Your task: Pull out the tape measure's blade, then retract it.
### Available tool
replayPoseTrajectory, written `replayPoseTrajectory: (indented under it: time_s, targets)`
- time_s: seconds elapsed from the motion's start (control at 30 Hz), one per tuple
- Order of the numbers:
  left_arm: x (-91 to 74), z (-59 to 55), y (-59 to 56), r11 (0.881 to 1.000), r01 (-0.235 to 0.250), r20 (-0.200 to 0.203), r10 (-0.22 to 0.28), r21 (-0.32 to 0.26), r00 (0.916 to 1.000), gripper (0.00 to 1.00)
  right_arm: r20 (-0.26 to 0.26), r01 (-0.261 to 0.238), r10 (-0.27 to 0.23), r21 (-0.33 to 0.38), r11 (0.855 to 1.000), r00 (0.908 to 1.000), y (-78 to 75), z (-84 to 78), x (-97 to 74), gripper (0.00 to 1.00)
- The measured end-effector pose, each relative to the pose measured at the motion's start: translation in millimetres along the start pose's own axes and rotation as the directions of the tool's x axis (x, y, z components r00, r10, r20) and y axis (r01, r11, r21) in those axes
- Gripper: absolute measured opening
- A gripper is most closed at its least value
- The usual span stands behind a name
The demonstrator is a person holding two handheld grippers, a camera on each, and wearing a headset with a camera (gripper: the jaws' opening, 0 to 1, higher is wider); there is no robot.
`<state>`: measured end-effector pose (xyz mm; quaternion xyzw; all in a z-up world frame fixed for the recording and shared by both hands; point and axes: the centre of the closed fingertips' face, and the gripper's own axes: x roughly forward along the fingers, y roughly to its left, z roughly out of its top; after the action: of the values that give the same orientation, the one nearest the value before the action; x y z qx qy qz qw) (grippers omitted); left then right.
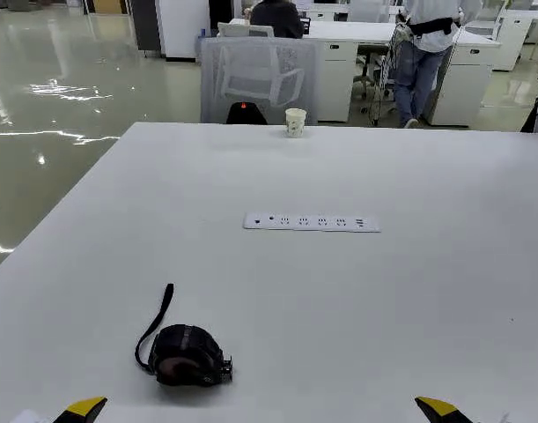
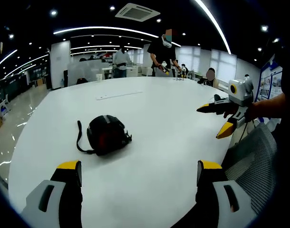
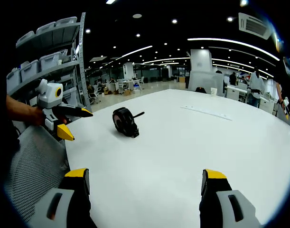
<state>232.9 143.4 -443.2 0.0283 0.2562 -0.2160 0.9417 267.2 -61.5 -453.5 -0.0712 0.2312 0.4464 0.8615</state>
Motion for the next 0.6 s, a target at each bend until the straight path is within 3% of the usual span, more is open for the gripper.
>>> replayPoseTrajectory:
  time_s: [0.6]
  targets:
    - [-2.3, 7.5, 0.5, 1.000, 0.000, 0.028, 0.000, 0.008, 0.9996, 0.99, 0.027, 0.002, -0.002, 0.007, 1.000, 0.9996, 3.2, 6.3, -5.5, 0.99]
